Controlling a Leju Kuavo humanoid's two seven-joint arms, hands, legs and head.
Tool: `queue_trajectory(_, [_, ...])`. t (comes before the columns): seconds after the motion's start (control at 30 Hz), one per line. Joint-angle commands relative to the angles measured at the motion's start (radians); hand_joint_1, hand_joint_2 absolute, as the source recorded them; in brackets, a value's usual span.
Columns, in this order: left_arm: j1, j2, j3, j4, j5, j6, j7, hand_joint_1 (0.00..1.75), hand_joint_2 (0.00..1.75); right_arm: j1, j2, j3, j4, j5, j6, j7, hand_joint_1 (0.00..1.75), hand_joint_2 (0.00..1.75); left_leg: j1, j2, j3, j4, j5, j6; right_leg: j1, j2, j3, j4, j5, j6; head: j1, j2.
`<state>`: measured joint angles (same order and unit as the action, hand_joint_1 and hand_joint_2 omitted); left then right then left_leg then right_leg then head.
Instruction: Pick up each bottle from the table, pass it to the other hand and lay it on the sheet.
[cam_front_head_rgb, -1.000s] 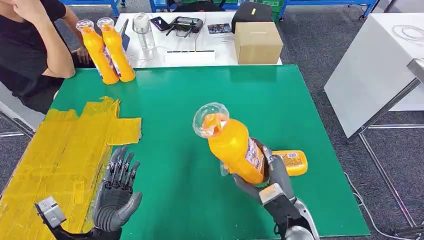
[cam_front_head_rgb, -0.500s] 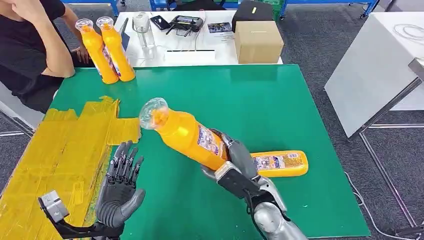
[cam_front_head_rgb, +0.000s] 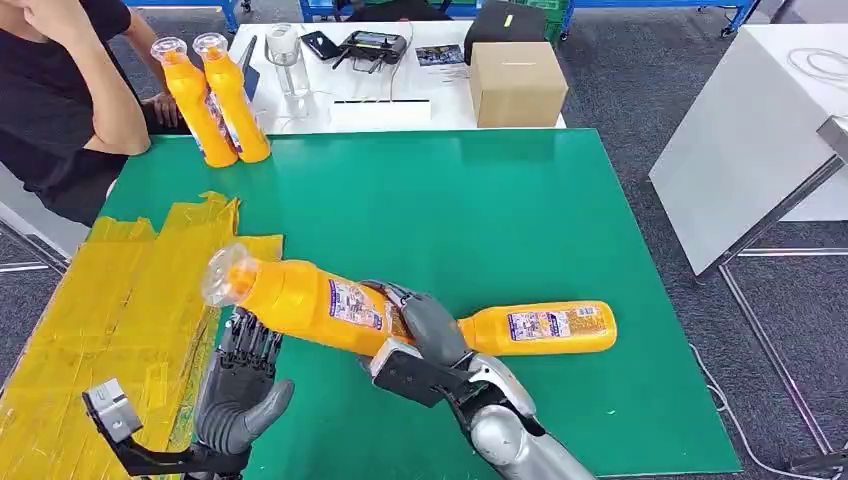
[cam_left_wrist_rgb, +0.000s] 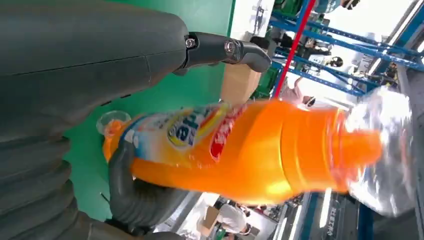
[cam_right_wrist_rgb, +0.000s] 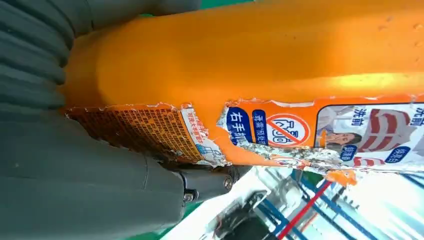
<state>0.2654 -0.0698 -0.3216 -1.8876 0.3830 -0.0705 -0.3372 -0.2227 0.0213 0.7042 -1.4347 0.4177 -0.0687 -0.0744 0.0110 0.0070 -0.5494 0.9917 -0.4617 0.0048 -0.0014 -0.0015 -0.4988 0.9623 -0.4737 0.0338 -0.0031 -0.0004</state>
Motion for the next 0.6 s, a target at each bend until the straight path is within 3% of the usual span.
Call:
queue_trajectory(0.03, [-0.040,0.013,-0.034,0.069,0.008,-0.005,0.011,0.00,1.75,-0.094,0.017,0.065,0.141,-0.002,0.007,0.012,1.75,1.75,0.000,0.000,0.002,-0.001,0.000,0.000,0.000,0.001,0.001,-0.001,0.001,0.000,0.000,0.000])
queue_trajectory(0.27, [-0.032,0.008,-0.017,0.051,0.028,0.002,0.000,0.00,1.75,-0.071,0.042,0.173,0.185,0.116,-0.015,0.085,1.75,1.75,0.000,0.000,0.002,-0.001,0.000,0.000,0.000,0.001,0.001,-0.001,0.000,0.000,0.000,0.000])
queue_trajectory(0.6, [-0.008,-0.038,0.036,0.020,0.011,0.036,0.004,0.00,1.75,-0.094,0.030,0.299,0.230,0.202,0.028,0.080,1.75,1.75,0.000,0.000,0.001,-0.001,0.000,0.000,0.000,0.000,0.001,-0.001,0.000,0.000,0.000,0.000])
